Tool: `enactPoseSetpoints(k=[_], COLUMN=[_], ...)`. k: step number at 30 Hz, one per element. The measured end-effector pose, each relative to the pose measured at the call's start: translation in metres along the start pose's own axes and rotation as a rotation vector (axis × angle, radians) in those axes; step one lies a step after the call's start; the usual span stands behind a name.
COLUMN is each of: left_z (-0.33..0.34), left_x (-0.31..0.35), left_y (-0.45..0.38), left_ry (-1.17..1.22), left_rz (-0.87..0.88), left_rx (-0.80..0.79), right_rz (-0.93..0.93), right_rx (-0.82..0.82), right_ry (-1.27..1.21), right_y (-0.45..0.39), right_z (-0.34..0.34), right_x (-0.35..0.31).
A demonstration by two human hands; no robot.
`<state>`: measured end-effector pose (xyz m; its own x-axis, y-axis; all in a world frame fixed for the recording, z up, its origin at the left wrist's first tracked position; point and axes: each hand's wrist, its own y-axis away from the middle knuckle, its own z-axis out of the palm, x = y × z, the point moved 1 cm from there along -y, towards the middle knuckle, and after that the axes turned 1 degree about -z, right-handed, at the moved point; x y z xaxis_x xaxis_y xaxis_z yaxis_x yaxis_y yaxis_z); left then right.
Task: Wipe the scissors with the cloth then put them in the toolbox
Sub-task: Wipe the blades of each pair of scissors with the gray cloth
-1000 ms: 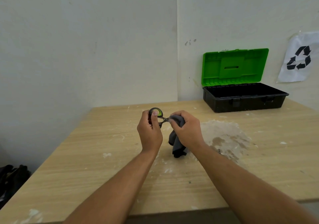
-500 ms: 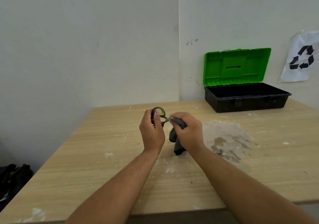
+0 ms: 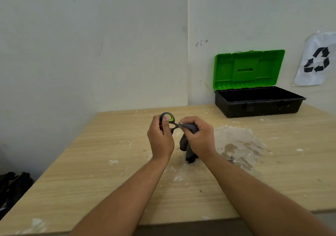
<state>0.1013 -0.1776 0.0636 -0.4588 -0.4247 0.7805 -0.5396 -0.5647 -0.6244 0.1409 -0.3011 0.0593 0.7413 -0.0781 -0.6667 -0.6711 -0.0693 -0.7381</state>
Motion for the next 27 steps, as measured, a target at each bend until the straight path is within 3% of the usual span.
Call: enactPoseSetpoints(k=[3,12,17,23,27], left_z=[0.002,0.001,0.004,0.008,0.006], left_x=[0.005,0.003,0.0,0.001,0.002], left_y=[0.001,0.002,0.003,0.0,0.003], left_ry=[-0.006,-0.016,0.013,0.104,0.095], left_rz=[0.002,-0.029,-0.13,-0.285,-0.244], left_rx=[0.006,0.028,0.034,0.035,0.033], right_rz=[0.006,-0.027,-0.073,-0.089,-0.208], right_rx=[0.034,-0.13,-0.253,-0.07,-0.199], right_ry=[0.013,0.062,0.082,0.068,0.159], right_y=[-0.004,0.0,-0.003,-0.003,-0.001], right_z=[-0.001,-0.001,-0.005,-0.004,0.0], right_x=[-0.002,-0.003,-0.007,-0.015,-0.018])
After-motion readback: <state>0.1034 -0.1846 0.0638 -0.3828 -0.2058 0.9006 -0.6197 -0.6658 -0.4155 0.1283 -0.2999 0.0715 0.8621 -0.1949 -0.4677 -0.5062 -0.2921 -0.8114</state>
